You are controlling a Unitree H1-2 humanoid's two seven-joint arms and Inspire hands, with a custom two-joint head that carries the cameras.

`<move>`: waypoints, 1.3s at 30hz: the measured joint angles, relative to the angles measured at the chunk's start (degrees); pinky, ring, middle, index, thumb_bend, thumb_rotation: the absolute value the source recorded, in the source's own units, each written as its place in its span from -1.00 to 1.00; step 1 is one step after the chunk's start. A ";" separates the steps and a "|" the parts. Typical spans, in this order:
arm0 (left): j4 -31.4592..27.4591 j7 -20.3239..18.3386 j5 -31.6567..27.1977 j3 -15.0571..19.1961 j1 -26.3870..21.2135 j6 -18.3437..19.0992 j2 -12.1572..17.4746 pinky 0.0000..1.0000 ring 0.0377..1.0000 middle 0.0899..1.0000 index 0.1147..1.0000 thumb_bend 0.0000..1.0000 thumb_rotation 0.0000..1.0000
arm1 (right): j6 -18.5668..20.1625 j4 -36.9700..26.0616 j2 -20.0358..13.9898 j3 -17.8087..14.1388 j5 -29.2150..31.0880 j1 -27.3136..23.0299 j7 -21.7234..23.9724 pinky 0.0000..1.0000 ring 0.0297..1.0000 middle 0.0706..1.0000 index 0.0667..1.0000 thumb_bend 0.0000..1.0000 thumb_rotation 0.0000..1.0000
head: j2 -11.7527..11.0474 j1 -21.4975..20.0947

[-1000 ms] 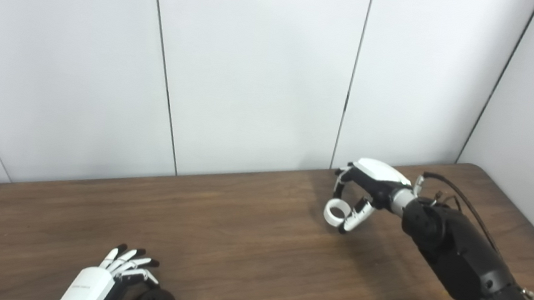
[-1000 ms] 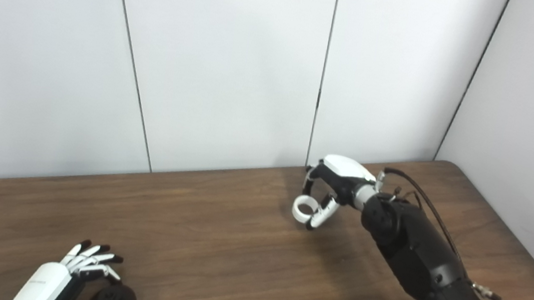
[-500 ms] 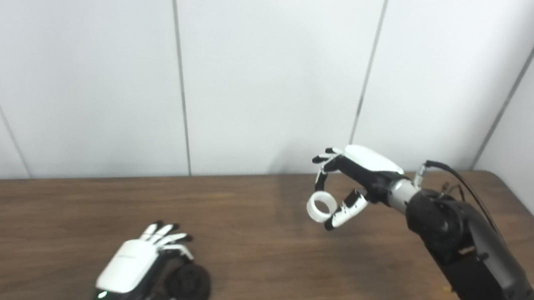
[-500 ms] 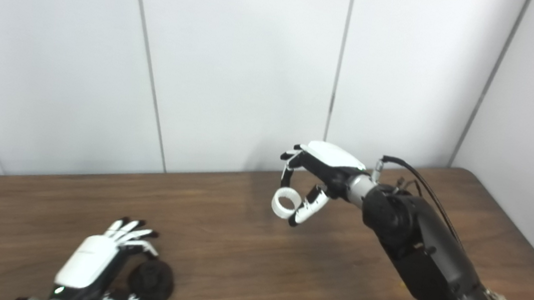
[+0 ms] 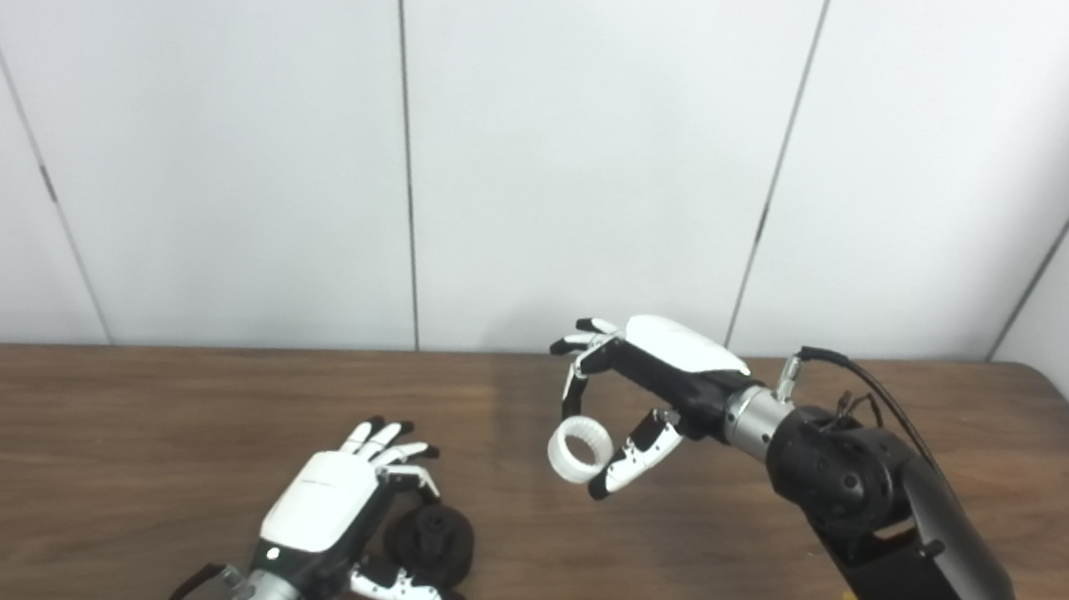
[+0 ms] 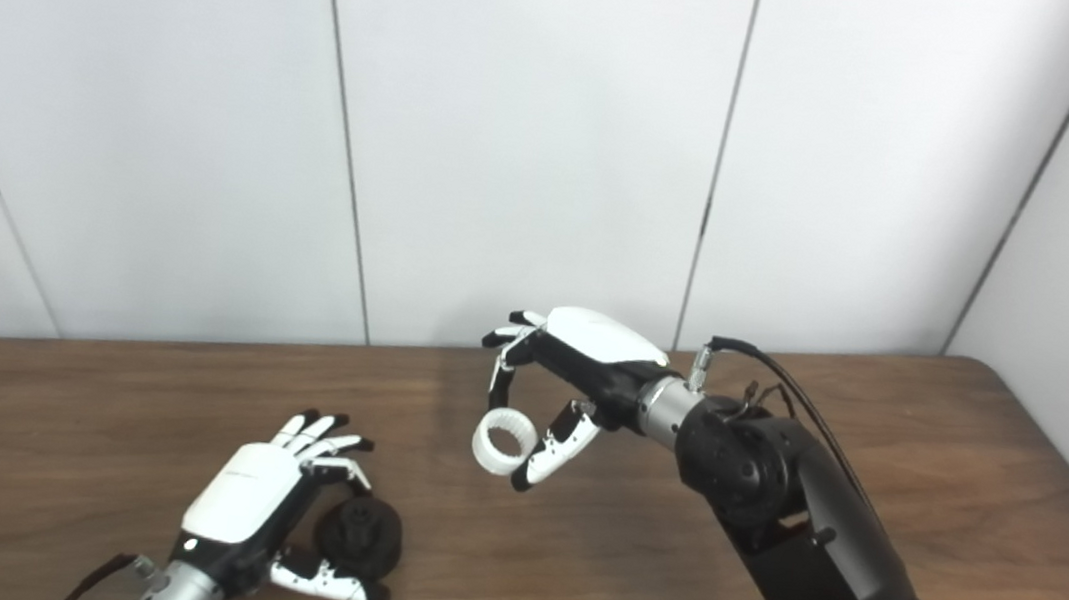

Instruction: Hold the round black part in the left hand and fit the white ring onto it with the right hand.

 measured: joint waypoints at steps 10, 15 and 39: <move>0.12 0.10 -0.05 -1.04 -0.39 -0.12 -0.31 1.00 0.91 0.66 -0.18 0.04 -0.90 | -3.60 2.13 3.09 1.96 -0.79 0.28 -0.48 0.91 0.99 0.78 -0.12 0.04 -0.74 | -0.35 1.06; -0.99 -0.49 -0.06 -1.60 -0.10 0.22 -0.68 1.00 0.91 0.66 -0.18 0.04 -0.90 | -5.20 3.86 4.00 2.22 -1.33 0.45 -0.72 0.91 0.99 0.79 -0.12 0.04 -0.74 | -0.44 2.02; -6.63 -3.88 0.19 -4.46 3.02 1.98 -4.86 1.00 0.92 0.67 -0.18 0.04 -0.91 | -5.72 4.94 5.42 3.01 -1.61 2.08 -0.18 0.96 1.00 0.80 -0.13 0.04 -0.75 | 1.76 3.08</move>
